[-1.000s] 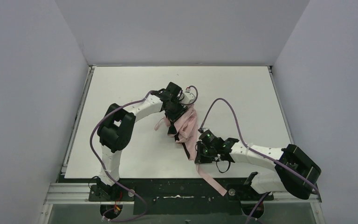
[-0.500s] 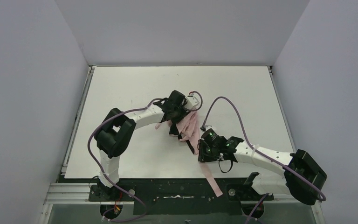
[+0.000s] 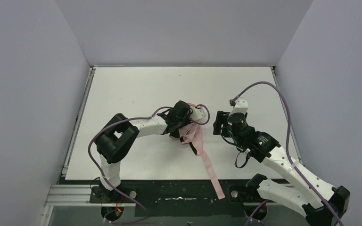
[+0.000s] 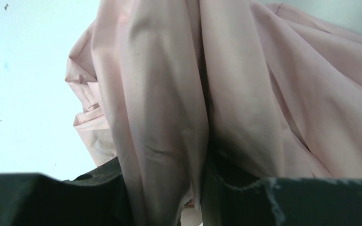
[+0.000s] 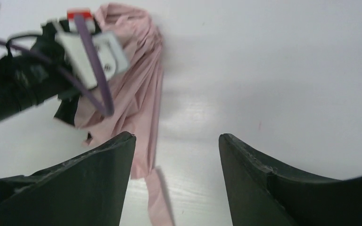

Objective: Put away the umbrella

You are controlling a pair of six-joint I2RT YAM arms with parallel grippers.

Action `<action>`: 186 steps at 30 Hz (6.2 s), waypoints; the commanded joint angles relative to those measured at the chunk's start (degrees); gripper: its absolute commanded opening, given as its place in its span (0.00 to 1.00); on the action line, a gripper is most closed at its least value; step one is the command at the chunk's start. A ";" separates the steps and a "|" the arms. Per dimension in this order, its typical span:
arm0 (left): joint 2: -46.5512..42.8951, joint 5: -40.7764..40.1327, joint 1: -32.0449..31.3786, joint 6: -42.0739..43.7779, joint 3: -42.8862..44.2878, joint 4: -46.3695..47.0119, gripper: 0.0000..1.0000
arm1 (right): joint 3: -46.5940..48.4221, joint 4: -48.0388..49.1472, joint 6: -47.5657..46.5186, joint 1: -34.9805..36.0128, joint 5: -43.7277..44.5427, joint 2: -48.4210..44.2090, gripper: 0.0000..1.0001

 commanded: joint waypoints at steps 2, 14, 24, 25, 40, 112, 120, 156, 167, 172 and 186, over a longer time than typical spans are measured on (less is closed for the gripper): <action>-1.03 3.05 -3.31 7.30 -5.04 3.88 0.00 | 9.53 2.99 -7.53 -6.10 10.43 4.62 0.69; -2.15 1.42 -9.33 22.86 -16.93 18.64 0.00 | 24.50 17.08 -29.88 -26.08 -38.28 32.93 0.71; -2.19 0.36 -10.97 28.21 -21.81 26.70 0.00 | 39.30 -8.83 -52.12 -26.21 -54.95 50.37 0.80; -2.09 -0.01 -11.08 28.79 -22.24 28.04 0.00 | 39.83 -10.38 -53.20 -26.16 -55.87 51.27 0.82; -0.49 -0.22 -12.12 33.29 -24.42 31.32 0.00 | 41.56 -17.30 -60.13 -22.62 -62.63 59.01 0.90; -19.54 26.89 15.33 -71.82 -26.51 15.92 0.27 | 29.87 -2.62 -54.89 -14.98 -41.09 59.54 0.15; -19.19 29.81 15.16 -73.31 -28.31 22.70 0.00 | 27.08 2.02 -51.52 -14.65 -37.21 57.97 0.09; -50.13 11.68 8.21 -63.69 -27.11 -14.15 0.55 | 14.10 18.51 -70.15 -7.53 -22.59 51.45 0.03; -43.69 10.81 20.21 -41.19 -12.86 -15.45 0.87 | 3.06 26.49 -82.88 2.10 -15.99 48.93 0.02; -33.79 21.87 20.72 -32.74 -7.52 -12.85 0.87 | -2.92 35.01 -85.37 4.64 -15.99 46.09 0.01; -10.52 52.34 20.26 -21.16 7.47 -16.94 0.90 | -10.32 42.82 -89.68 8.73 -14.60 43.25 0.01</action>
